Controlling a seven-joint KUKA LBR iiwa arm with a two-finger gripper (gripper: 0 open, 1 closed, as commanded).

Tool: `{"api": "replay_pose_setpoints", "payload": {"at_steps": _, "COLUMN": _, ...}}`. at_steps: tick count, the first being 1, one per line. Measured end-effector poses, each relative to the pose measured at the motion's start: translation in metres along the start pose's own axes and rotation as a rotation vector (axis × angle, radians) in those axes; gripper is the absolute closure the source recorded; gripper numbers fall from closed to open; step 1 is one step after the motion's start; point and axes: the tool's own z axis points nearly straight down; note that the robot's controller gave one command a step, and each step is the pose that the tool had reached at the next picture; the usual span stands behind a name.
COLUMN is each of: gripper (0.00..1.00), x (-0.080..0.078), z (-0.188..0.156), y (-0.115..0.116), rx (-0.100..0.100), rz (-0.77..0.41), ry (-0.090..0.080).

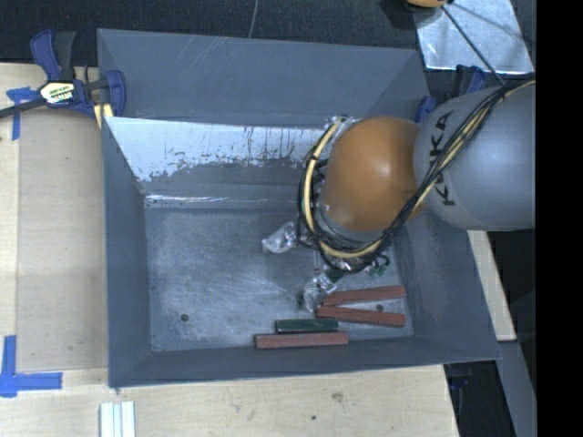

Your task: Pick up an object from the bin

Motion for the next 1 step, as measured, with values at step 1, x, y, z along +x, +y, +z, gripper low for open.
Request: {"api": "replay_pose_setpoints", "payload": {"at_steps": 1, "gripper": 0.0, "x": 0.0293, "z": -0.0092, "y": -0.029, "rx": 0.0, "rz": -0.131, "ry": -0.001}}
